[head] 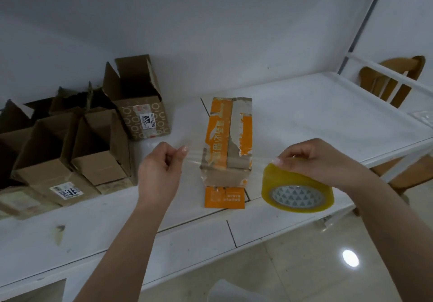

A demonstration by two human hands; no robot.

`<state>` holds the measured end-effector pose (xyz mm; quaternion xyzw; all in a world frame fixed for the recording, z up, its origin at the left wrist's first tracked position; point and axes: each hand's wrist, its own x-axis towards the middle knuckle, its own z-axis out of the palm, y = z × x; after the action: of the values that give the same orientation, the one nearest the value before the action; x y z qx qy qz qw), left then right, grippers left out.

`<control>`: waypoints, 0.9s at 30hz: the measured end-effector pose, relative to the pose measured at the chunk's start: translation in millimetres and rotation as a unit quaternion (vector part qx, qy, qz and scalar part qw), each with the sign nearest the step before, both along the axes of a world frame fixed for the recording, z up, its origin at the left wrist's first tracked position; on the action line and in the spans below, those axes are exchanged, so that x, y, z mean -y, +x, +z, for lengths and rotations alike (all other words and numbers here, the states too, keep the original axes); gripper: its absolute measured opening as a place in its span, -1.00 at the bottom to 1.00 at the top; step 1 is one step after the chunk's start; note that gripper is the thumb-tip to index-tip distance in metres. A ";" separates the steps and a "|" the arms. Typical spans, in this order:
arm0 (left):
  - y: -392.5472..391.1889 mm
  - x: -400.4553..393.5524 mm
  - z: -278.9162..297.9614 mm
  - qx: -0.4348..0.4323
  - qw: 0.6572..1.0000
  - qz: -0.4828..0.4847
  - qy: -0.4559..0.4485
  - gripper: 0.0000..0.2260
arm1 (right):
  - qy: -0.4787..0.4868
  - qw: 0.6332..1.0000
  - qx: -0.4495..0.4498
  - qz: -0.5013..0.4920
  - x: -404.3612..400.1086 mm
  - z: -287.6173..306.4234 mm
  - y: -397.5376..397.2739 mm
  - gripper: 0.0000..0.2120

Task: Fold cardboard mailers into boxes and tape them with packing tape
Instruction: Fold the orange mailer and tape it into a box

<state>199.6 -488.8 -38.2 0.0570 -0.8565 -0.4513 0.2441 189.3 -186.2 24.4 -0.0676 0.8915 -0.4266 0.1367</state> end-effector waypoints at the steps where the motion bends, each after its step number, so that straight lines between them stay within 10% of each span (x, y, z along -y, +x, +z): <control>1: -2.3 1.5 -0.3 -0.006 1.000 0.002 -0.008 -0.69 | -0.015 1.000 0.006 -0.005 -2.4 2.0 -1.8 -0.52; 15: -21.9 -1.3 -43.3 0.037 0.998 0.007 -0.044 -0.68 | 0.148 0.987 -0.026 -0.061 2.6 -42.0 -30.5 -0.70; 27: -27.6 -30.2 -74.6 0.149 0.983 -0.026 0.109 -0.70 | 0.241 0.969 -0.019 -0.049 26.2 -71.9 -43.2 -0.67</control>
<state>172.0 -458.6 -112.8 0.1275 -0.8303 -0.5342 0.0949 146.2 -212.4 -47.6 0.0029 0.9727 -0.2042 0.1105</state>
